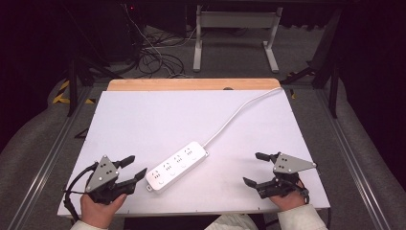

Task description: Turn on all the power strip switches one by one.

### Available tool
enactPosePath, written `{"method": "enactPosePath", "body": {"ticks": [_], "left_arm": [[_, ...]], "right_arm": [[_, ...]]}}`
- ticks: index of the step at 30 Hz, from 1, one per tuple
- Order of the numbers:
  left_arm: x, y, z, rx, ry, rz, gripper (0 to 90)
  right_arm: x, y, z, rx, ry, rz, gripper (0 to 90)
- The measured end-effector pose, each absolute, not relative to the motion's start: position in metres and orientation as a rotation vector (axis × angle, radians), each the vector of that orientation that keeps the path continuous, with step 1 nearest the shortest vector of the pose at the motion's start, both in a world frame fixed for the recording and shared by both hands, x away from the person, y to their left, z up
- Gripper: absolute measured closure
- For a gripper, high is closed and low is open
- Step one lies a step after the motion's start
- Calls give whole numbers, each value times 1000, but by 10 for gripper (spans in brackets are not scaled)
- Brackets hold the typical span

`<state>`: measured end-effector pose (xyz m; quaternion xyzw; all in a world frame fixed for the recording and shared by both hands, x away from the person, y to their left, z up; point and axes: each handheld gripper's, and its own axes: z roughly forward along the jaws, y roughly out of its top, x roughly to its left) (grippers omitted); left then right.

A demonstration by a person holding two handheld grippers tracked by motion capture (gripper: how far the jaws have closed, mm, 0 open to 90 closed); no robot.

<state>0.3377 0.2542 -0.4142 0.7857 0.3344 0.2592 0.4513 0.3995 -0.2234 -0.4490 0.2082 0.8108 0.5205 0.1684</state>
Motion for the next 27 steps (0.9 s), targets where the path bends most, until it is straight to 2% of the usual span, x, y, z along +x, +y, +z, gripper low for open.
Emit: {"method": "enactPosePath", "body": {"ticks": [6,13,27], "left_arm": [[350,238,-413,2000,796,604,521],[365,221,-413,2075,764,507,531],[374,205,-415,2120,743,441,557]], "right_arm": [[400,-222,-450,591,2312,1479,94],[401,-222,-450,591,2316,1478,95],[400,-223,-450,583,2316,1479,94]]}}
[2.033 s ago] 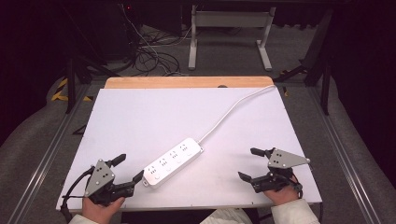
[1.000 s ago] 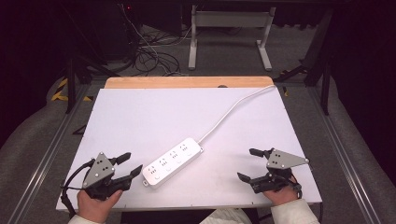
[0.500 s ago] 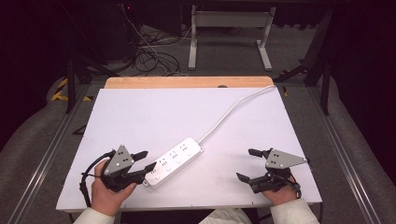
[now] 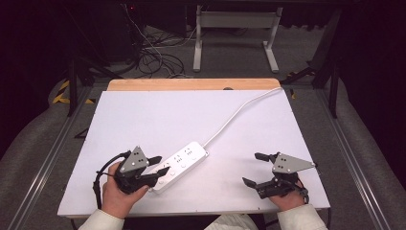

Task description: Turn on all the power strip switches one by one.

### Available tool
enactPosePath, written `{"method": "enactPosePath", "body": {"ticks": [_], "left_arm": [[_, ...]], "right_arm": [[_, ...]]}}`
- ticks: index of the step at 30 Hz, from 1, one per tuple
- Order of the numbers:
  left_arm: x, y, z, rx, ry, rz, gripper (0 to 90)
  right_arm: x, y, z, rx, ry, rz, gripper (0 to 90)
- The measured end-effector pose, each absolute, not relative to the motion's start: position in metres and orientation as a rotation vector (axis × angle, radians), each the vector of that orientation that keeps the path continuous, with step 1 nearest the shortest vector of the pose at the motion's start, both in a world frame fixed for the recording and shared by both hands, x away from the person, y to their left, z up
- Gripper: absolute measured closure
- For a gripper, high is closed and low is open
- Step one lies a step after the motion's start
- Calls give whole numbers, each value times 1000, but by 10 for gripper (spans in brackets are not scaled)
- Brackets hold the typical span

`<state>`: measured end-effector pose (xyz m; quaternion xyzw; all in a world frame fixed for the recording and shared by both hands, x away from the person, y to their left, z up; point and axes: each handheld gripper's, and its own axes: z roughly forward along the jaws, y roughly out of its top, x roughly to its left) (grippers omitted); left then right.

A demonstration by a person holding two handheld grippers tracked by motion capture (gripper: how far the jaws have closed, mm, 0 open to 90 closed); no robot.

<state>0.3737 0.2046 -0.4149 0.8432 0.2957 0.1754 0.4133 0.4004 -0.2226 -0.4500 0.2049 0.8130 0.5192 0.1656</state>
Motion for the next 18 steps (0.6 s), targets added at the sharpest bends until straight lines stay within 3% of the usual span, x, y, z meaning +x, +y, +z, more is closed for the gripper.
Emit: {"method": "enactPosePath", "body": {"ticks": [10,14,18], "left_arm": [[375,205,-413,2116,762,344,700],[378,205,-414,2156,776,277,826],[379,206,-413,2177,766,256,897]], "right_arm": [[400,-223,-450,576,2316,1481,95],[400,-223,-450,574,2316,1478,94],[400,-223,-450,574,2315,1480,94]]}}
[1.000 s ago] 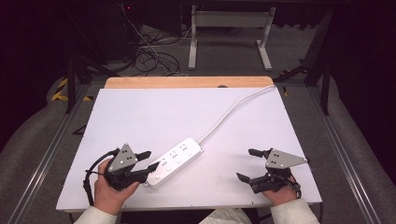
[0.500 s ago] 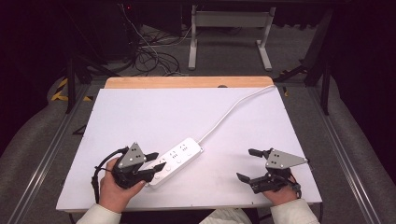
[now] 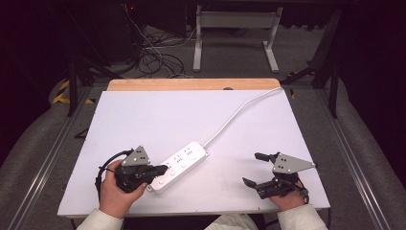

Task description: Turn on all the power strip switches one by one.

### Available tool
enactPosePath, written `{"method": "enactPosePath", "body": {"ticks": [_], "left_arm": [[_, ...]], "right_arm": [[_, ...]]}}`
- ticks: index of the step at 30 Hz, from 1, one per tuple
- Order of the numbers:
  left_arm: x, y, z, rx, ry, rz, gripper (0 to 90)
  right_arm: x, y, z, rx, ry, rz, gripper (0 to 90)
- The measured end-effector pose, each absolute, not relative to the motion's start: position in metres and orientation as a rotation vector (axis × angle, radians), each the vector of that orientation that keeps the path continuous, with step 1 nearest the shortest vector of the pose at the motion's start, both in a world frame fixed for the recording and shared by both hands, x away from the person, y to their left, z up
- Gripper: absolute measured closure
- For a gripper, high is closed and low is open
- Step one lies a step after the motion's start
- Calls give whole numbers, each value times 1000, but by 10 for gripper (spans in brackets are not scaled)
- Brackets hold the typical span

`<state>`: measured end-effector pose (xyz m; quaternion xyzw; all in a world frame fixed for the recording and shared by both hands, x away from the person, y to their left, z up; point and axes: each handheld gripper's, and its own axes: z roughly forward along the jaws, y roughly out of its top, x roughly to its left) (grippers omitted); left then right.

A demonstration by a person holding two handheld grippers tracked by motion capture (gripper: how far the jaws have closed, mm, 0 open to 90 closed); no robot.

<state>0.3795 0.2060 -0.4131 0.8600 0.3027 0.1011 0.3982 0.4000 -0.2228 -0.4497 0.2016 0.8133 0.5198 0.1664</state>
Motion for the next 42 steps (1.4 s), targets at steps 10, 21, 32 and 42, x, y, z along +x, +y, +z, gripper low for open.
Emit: {"method": "enactPosePath", "body": {"ticks": [10,21,32,42], "left_arm": [[381,204,-415,2252,805,227,898],[389,198,-424,2368,846,191,898],[391,193,-430,2447,851,167,899],[393,188,-436,2504,865,171,899]], "right_arm": [[400,-223,-450,572,2317,1481,94],[400,-222,-450,573,2320,1479,94],[400,-222,-450,573,2324,1479,94],[400,-222,-450,571,2325,1479,94]]}}
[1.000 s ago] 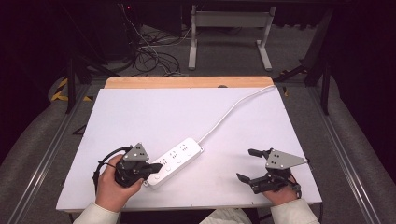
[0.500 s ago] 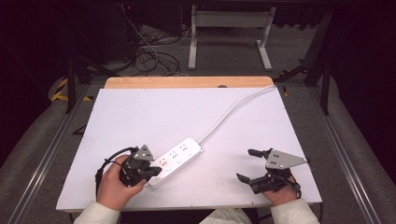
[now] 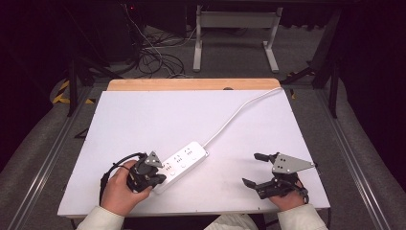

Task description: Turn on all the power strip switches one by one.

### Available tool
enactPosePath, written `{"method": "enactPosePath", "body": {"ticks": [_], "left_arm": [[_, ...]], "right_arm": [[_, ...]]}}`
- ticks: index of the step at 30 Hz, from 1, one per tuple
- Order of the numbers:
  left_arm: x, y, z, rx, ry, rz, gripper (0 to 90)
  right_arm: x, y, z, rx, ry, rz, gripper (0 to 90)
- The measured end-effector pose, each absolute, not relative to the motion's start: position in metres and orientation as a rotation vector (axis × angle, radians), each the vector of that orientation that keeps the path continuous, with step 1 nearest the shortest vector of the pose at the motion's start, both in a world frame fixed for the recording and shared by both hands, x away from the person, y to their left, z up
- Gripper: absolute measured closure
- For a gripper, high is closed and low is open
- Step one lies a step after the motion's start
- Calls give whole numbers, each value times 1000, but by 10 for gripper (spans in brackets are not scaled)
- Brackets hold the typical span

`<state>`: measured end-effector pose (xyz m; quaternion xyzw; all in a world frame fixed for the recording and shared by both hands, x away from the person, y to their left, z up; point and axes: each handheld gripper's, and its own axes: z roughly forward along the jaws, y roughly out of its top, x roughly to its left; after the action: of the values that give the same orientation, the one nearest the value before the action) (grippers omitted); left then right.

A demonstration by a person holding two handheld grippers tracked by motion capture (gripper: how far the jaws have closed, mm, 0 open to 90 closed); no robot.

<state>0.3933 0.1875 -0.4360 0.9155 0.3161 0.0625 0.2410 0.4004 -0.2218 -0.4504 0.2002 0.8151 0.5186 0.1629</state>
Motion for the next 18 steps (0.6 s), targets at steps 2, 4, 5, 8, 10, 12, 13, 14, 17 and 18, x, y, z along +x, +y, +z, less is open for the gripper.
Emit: {"method": "enactPosePath", "body": {"ticks": [2,4,5,8,10,12,13,14,17,18], "left_arm": [[393,187,-436,2506,864,173,899],[393,187,-436,2505,864,173,899],[393,188,-436,2506,862,172,899],[393,188,-437,2507,860,176,899],[393,188,-437,2506,858,175,900],[393,188,-437,2505,860,175,900],[393,188,-437,2507,859,180,900],[393,187,-437,2509,859,182,900],[393,187,-438,2508,858,183,900],[393,187,-438,2504,860,180,900]], "right_arm": [[400,-222,-450,570,2325,1479,94],[400,-222,-450,570,2326,1477,94],[400,-222,-450,570,2326,1476,94],[400,-222,-450,568,2326,1478,94],[400,-222,-450,568,2325,1478,94],[400,-222,-450,567,2326,1478,94],[400,-222,-450,567,2326,1478,94],[400,-222,-450,566,2326,1477,94],[400,-222,-450,565,2326,1476,94],[400,-222,-450,564,2326,1477,94]]}}
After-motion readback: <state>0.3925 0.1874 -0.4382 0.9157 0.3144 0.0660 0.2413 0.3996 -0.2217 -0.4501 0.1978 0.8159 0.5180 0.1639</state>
